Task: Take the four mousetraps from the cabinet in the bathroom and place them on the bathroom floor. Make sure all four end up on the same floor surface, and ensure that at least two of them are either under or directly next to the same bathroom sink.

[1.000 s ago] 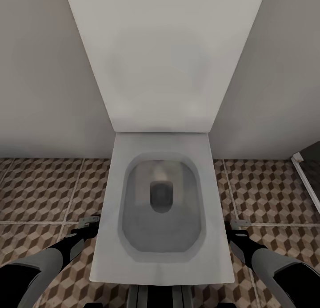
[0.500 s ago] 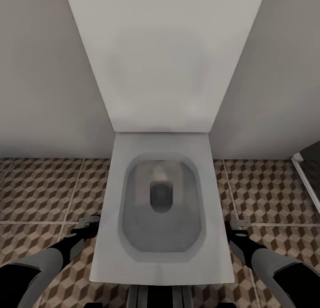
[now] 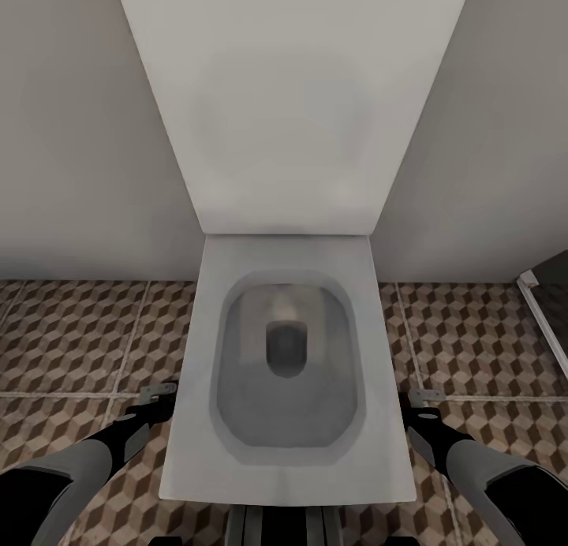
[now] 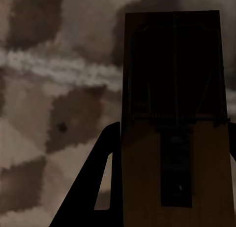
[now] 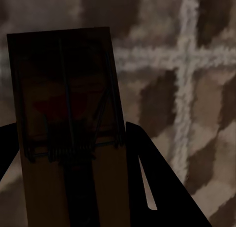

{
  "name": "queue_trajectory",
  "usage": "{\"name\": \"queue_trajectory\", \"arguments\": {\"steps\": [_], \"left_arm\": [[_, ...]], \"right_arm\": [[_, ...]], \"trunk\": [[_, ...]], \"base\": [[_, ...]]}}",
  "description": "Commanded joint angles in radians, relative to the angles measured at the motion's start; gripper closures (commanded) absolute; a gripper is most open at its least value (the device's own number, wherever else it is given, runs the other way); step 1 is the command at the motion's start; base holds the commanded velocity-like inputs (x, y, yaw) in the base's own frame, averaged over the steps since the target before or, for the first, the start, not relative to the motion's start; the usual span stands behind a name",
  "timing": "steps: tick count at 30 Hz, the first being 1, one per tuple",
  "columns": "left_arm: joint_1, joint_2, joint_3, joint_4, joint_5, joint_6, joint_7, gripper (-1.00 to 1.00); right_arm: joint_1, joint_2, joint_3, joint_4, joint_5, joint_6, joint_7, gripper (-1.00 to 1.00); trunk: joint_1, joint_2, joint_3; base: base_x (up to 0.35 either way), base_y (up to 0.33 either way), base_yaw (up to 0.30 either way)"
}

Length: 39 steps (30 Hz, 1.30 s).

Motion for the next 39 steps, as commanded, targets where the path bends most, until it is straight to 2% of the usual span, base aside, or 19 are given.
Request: {"name": "queue_trajectory", "arguments": {"steps": [1, 17, 18, 39], "left_arm": [[0.0, 0.0, -0.016, 0.004, 0.007, -0.002, 0.007, 1.0], [0.0, -0.001, -0.016, 0.004, 0.007, -0.002, 0.007, 1.0], [0.0, -0.001, -0.016, 0.004, 0.007, -0.002, 0.007, 1.0], [0.0, -0.001, -0.016, 0.004, 0.007, -0.002, 0.006, 1.0]], "right_arm": [[0.001, 0.0, 0.02, 0.001, -0.023, 0.002, -0.004, 1.0], [0.001, -0.001, 0.02, 0.002, -0.024, 0.002, 0.027, 1.0], [0.001, -0.001, 0.02, 0.002, -0.023, 0.002, 0.028, -1.0], [0.001, -0.001, 0.02, 0.001, -0.023, 0.002, 0.031, -1.0]], "trunk": [[0.0, 0.0, -0.001], [0.0, 0.0, -0.001], [0.0, 0.0, -0.001], [0.0, 0.0, -0.001]], "base": [[0.0, 0.0, 0.0], [0.0, 0.0, 0.0], [0.0, 0.0, 0.0], [0.0, 0.0, 0.0]]}}
